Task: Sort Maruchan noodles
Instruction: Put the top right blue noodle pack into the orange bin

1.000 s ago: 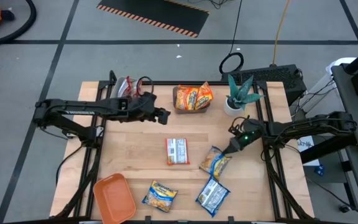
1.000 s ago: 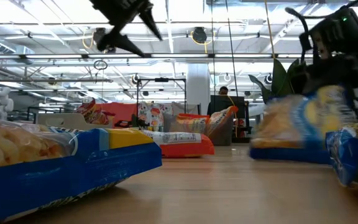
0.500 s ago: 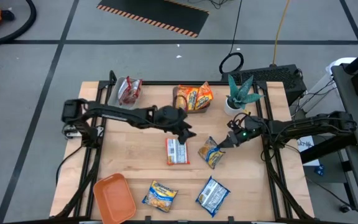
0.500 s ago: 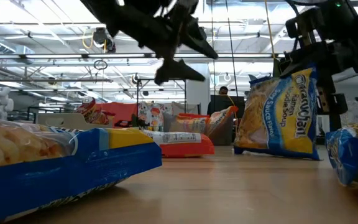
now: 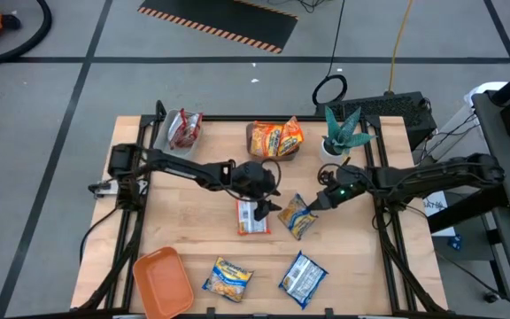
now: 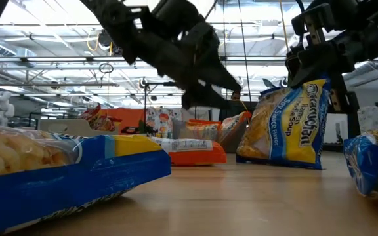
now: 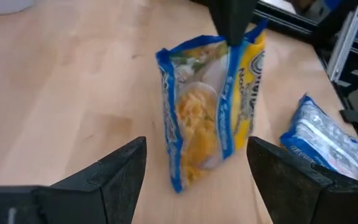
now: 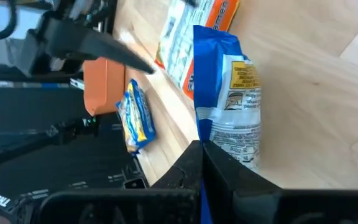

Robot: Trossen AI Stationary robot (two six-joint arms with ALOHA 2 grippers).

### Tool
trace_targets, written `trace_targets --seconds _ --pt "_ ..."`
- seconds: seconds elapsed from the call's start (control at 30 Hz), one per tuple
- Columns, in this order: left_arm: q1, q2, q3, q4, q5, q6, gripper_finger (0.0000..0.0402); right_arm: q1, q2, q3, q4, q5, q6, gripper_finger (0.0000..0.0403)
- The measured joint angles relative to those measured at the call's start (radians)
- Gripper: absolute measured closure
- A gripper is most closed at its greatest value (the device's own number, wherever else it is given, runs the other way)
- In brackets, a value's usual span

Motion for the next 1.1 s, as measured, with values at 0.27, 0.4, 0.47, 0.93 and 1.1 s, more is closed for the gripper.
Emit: trace_targets --seconds 0.27,0.4,0.47,0.93,1.1 --pt "0.017 0.122 0.000 0.174 0.150 -0.120 0.0121 0.049 0.071 0.027 -0.001 0.039 -0.023 0.0403" --pt "0.019 0.176 0.000 0.237 0.236 -0.166 0.0121 0.049 0.079 0.044 -0.001 0.054 -0.069 0.0403" --pt "0.019 0.194 0.000 0.235 0.241 -0.185 0.0121 0.045 0.079 0.054 0.000 0.055 -0.105 0.0403" --pt "0.010 0.233 0.000 0.475 0.246 -0.292 0.0121 0.002 0.078 0.068 0.011 0.056 -0.348 0.0403" --pt "-0.009 0.233 0.000 0.475 0.202 -0.285 0.0126 -0.045 0.078 0.068 0.012 0.027 -0.436 0.0403"
